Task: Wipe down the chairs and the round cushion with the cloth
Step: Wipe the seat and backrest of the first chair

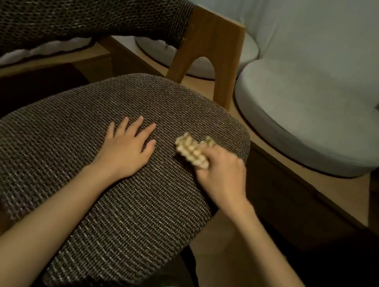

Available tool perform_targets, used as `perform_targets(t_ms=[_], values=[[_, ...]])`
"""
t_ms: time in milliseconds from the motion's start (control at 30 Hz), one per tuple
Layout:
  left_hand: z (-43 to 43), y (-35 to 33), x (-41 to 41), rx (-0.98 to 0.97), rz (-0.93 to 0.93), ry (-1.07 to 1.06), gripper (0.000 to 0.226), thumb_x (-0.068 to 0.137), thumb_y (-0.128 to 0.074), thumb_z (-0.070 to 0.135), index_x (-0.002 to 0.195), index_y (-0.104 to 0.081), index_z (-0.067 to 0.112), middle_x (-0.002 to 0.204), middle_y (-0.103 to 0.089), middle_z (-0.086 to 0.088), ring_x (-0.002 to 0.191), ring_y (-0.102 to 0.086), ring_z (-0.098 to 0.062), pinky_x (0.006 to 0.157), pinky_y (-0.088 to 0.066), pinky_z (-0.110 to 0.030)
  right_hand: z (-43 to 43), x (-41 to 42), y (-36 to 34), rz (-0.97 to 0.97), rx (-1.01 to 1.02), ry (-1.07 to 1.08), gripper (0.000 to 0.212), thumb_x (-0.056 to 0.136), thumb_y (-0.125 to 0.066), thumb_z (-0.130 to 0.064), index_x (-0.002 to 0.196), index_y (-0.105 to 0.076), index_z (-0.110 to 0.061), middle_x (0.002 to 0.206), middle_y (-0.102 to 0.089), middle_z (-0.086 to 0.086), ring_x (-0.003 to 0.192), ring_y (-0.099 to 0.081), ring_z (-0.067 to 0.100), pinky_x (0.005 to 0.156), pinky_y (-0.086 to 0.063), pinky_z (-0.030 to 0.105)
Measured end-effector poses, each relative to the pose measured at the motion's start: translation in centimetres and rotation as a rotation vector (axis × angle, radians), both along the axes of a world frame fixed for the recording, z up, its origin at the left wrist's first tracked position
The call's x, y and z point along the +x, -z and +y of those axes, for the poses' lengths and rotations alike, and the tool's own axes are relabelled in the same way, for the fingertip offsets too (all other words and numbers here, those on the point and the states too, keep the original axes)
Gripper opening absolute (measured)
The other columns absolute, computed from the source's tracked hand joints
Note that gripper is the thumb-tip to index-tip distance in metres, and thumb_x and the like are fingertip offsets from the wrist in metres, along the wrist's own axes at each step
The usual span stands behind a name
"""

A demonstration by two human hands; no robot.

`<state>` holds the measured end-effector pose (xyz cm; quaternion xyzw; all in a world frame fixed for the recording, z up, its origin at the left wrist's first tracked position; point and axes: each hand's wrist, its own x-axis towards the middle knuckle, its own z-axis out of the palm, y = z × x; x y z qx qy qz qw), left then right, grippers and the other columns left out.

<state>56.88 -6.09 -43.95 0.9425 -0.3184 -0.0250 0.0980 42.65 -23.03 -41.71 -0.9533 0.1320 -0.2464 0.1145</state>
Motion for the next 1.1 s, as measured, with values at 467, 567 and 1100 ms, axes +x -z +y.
perform_targets(t_ms=[467, 567, 1100], values=[[0.0, 0.1, 0.1, -0.018, -0.01, 0.019, 0.056, 0.097, -0.016, 0.053, 0.151, -0.016, 0.035, 0.16, -0.01, -0.001, 0.147, -0.004, -0.026, 0.117, 0.001, -0.047, -11.0, 5.5, 0.6, -0.128, 0.331, 0.37, 0.027, 0.093, -0.053, -0.021, 0.116, -0.066, -0.023, 0.101, -0.064, 0.003, 0.091, -0.059, 0.02, 0.068, -0.038, 0.027], [0.1, 0.0, 0.1, -0.017, -0.007, 0.018, 0.057, 0.097, -0.016, 0.054, 0.151, -0.016, 0.035, 0.16, -0.01, -0.001, 0.147, -0.004, -0.026, 0.118, 0.001, -0.047, -11.4, 5.8, 1.2, -0.204, 0.464, 0.362, 0.021, 0.094, -0.051, -0.022, 0.103, -0.07, -0.019, 0.094, -0.067, 0.004, 0.087, -0.061, 0.021, 0.066, -0.041, 0.028], [0.4, -0.3, 0.0, -0.044, 0.016, 0.027, 0.055, 0.098, -0.019, 0.053, 0.15, -0.019, 0.035, 0.16, -0.013, -0.002, 0.147, -0.008, -0.027, 0.117, -0.002, -0.047, 6.0, -7.4, 3.8, -0.305, 0.242, 0.058, 0.032, 0.076, -0.068, -0.014, 0.107, -0.073, -0.017, 0.085, -0.062, -0.004, 0.068, -0.054, 0.004, 0.054, -0.035, 0.013]])
